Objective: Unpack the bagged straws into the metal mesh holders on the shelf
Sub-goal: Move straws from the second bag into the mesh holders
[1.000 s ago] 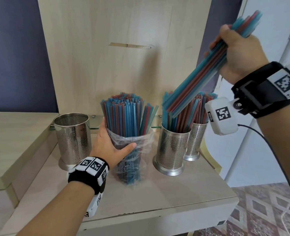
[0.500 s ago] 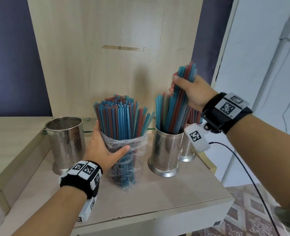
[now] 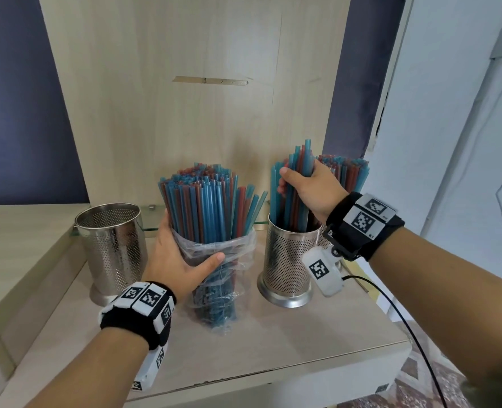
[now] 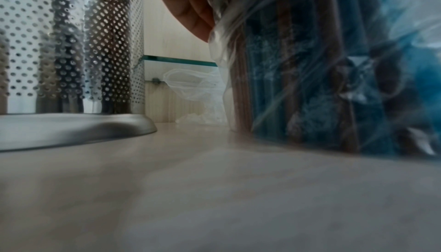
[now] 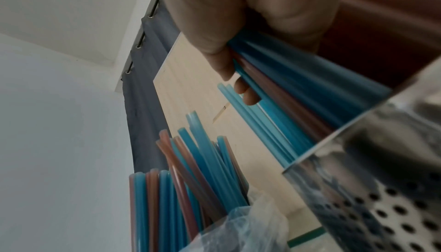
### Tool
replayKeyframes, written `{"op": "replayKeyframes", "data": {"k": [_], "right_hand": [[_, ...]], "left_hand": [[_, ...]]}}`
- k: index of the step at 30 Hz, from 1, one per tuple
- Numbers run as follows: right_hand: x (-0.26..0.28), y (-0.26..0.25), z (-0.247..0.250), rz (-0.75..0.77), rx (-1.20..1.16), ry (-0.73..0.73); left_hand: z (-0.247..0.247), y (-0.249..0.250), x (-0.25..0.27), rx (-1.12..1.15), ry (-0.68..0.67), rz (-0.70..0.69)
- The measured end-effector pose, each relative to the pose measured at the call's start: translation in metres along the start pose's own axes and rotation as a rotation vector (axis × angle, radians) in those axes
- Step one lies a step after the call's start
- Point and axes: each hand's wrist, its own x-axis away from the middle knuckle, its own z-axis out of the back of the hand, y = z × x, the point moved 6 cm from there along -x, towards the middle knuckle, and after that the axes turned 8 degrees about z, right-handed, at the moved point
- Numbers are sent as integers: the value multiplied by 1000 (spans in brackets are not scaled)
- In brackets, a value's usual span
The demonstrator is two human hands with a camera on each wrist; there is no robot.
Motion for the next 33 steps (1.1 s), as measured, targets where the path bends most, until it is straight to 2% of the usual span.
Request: {"op": "replayKeyframes", "data": {"k": [4,14,20,23,28,31,33], "right_hand": [[1,1,-1,-46,15,52],[8,6,-9,-112,138,-4],[10,6,-5,-130,100,99],[10,-4,-1,-20,226,155],[14,-32,7,283,417,183],[15,-41,2,515,843,152],[14,-36,-1,550,1075,110]], "left_hand": [[0,2,1,-15,4,-3],[0,2,3,-22,-13,9],[0,2,3,-30,-24,5],[0,3,3,-30,-26,-1],[0,5,3,-32,-19,3],[-1,3,3,-41,-23,9],[-1,2,3,-45,-23,7]]}}
